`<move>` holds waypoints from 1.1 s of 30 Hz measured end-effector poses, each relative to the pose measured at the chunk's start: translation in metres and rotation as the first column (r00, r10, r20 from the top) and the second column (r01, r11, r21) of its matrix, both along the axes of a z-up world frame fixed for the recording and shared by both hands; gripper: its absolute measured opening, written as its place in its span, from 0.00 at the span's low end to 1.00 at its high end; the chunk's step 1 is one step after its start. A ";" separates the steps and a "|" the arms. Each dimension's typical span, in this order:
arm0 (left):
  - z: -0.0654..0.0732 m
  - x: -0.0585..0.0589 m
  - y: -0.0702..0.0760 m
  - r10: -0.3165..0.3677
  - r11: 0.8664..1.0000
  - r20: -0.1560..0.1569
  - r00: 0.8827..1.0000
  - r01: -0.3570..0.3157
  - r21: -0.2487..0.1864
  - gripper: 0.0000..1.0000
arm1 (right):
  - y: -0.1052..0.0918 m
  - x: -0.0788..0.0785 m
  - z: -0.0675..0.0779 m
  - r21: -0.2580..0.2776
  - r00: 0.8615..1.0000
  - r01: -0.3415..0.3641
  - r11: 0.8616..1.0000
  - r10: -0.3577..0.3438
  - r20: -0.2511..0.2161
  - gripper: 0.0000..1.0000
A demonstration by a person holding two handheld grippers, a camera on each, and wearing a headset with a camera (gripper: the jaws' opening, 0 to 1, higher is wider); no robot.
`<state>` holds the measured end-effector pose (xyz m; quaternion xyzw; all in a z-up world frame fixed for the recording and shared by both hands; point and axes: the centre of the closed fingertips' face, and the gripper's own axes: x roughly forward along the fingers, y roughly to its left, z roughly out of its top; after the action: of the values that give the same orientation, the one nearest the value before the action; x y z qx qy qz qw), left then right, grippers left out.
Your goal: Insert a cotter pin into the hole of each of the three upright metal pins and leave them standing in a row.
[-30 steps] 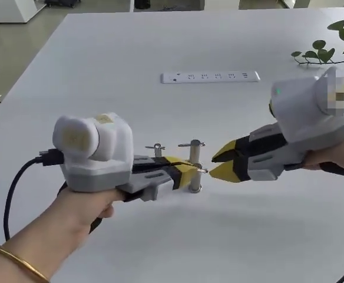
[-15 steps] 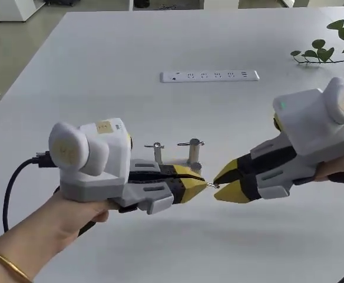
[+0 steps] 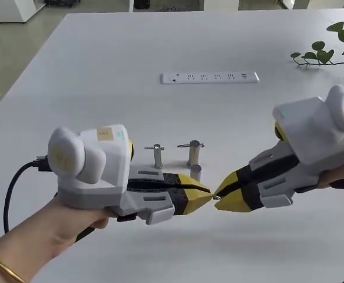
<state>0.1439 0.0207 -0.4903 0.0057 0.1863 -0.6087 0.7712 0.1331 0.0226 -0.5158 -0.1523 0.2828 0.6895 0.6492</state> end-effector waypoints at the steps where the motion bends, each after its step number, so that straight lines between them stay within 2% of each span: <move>1: 0.000 -0.001 0.000 -0.001 1.000 -0.005 1.000 0.001 -0.004 0.00 | 0.000 0.000 0.000 0.000 1.000 -0.003 1.000 0.003 0.001 0.00; 6: -0.002 -0.003 0.000 -0.006 1.000 -0.006 1.000 0.006 -0.004 0.00 | -0.002 -0.005 0.001 -0.007 1.000 -0.029 1.000 0.030 0.005 0.00; 10: -0.002 -0.005 0.000 -0.008 1.000 -0.026 1.000 0.007 -0.021 0.00 | -0.003 -0.008 0.002 -0.023 0.998 -0.057 0.998 0.058 0.028 0.00; 14: -0.003 -0.005 0.000 0.004 1.000 -0.018 1.000 -0.004 -0.025 0.01 | -0.003 -0.008 0.001 -0.054 0.995 -0.075 0.996 0.078 0.064 0.00; 15: -0.004 0.000 0.001 0.034 0.999 -0.012 0.999 -0.035 -0.019 0.02 | -0.003 -0.007 0.001 -0.063 0.994 -0.074 0.995 0.079 0.074 0.00; 17: -0.005 0.002 0.002 0.048 0.999 -0.004 0.999 -0.048 -0.013 0.03 | -0.005 -0.001 -0.001 -0.087 0.992 -0.064 0.994 0.073 0.105 0.00; 18: -0.006 0.007 0.004 0.077 0.997 0.016 0.997 -0.076 -0.004 0.04 | -0.007 0.003 -0.002 -0.101 0.991 -0.050 0.994 0.061 0.115 0.00; 21: -0.007 0.011 0.006 0.102 0.995 0.027 0.994 -0.102 -0.001 0.19 | -0.011 0.016 -0.005 -0.123 0.990 -0.016 0.992 0.033 0.139 0.00; 24: -0.010 0.016 0.010 0.134 0.991 0.051 0.990 -0.134 0.008 0.22 | -0.019 0.030 -0.011 -0.164 0.985 0.027 0.986 0.002 0.174 0.00; 28: -0.012 0.022 0.013 0.180 0.983 0.077 0.981 -0.181 0.007 0.27 | -0.024 0.039 -0.015 -0.192 0.982 0.070 0.979 -0.033 0.188 0.00; 30: -0.016 0.028 0.016 0.207 0.977 0.111 0.972 -0.211 0.030 0.32 | -0.026 0.042 -0.017 -0.200 0.982 0.082 0.976 -0.045 0.183 0.00; 33: -0.022 0.033 0.019 0.236 0.969 0.125 0.964 -0.244 0.049 0.33 | -0.029 0.047 -0.021 -0.217 0.982 0.109 0.970 -0.071 0.178 0.00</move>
<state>0.1768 0.0399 -0.5123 0.0437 0.1590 -0.5032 0.8483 0.1803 -0.0066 -0.5368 -0.2699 0.3101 0.6072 0.6799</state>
